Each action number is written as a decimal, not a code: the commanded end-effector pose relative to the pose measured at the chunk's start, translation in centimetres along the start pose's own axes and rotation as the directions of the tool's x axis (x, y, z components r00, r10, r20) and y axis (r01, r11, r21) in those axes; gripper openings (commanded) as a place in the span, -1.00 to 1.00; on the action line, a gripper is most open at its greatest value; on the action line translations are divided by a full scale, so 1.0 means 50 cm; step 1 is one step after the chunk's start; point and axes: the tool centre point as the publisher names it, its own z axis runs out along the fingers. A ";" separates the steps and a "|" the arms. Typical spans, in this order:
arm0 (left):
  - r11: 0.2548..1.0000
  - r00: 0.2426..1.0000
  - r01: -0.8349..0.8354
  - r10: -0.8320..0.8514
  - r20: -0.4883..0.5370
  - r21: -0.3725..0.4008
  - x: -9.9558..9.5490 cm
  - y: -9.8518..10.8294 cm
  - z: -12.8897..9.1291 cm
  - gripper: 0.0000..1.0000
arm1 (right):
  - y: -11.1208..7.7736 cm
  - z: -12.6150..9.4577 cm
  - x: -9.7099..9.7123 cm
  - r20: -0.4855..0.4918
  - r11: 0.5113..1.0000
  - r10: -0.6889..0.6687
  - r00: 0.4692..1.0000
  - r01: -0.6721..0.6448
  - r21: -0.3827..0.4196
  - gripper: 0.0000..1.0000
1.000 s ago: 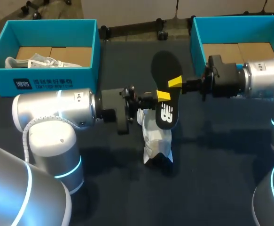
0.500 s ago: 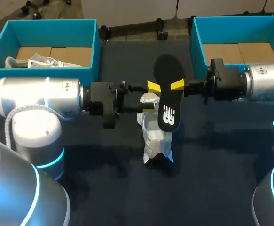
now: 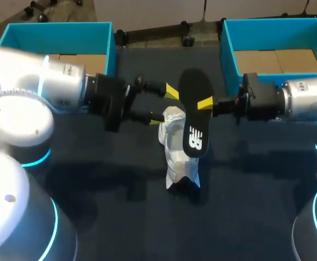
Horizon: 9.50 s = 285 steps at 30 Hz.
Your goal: Take the shoe out of the shoebox, open the shoe tongue, remove and reinsert the insole, then place the shoe into the shoebox
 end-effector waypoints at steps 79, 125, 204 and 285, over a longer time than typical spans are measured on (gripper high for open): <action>0.999 0.438 0.038 -0.016 -0.899 0.001 -0.087 0.089 0.072 1.00 | 0.015 0.032 -0.024 0.035 0.999 -0.051 0.998 0.051 0.007 -1.00; 0.997 0.955 -0.069 0.060 -0.291 -0.022 -0.009 0.059 -0.022 1.00 | -0.010 -0.006 -0.019 0.021 0.999 -0.023 1.000 0.024 -0.022 -1.00; 0.999 0.962 0.032 -0.030 0.273 -0.003 -0.002 0.107 0.109 -0.07 | -0.027 0.041 0.042 0.013 0.999 0.011 1.000 -0.011 -0.049 -1.00; 0.948 0.905 0.297 -0.318 0.282 0.116 0.028 0.047 0.122 -1.00 | -0.038 -0.078 0.091 0.324 0.790 -0.596 0.735 0.609 0.072 1.00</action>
